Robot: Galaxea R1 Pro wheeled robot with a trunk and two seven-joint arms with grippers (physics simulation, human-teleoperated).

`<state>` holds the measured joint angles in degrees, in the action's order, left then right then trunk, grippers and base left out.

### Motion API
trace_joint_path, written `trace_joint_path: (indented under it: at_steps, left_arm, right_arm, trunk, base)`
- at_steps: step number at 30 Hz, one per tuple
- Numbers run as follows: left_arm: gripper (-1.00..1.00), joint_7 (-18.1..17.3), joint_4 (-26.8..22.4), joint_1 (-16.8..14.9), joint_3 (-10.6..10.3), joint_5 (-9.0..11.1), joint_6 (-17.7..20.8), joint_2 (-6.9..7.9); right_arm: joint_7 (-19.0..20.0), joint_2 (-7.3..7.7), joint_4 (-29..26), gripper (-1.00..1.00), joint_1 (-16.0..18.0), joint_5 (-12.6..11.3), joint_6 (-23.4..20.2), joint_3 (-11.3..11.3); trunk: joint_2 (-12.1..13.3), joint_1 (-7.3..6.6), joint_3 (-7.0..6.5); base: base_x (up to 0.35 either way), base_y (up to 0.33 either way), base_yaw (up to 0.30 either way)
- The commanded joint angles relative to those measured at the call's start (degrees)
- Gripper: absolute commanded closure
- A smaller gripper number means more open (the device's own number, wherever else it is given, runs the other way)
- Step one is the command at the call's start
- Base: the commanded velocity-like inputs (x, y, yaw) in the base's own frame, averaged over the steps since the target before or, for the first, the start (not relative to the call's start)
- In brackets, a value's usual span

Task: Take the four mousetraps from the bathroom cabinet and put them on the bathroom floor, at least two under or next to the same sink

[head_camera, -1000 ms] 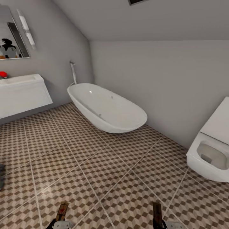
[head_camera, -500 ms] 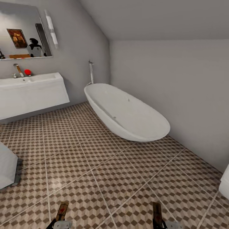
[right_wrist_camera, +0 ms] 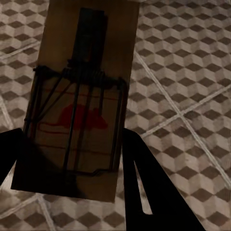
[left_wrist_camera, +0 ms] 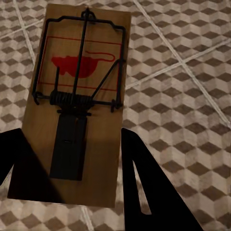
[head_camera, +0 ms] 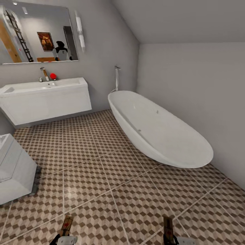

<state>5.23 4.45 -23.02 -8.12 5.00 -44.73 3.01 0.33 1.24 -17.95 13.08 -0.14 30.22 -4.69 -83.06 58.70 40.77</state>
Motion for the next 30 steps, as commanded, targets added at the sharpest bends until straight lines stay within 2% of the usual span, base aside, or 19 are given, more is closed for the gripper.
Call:
trace_joint_path:
  at_steps: [1, 30]
  left_arm:
    - [1.0, 0.3, 0.2, -0.1, -0.5, 0.3, -0.3, -0.03]
    - [1.0, 0.3, 0.2, -0.1, -0.5, 0.3, -0.3, -0.07]
  right_arm:
    - [0.3, -0.01, 0.0, 1.0, 0.0, -0.2, 0.2, -0.2]
    - [0.3, -0.02, 0.0, 1.0, 0.0, -0.2, 0.2, -0.1]
  trunk:
    - [0.0, 0.03, 0.04]
    - [0.0, 0.03, 0.04]
  base:
    - [0.328, 0.081, 0.284]
    - [0.328, 0.005, 0.284]
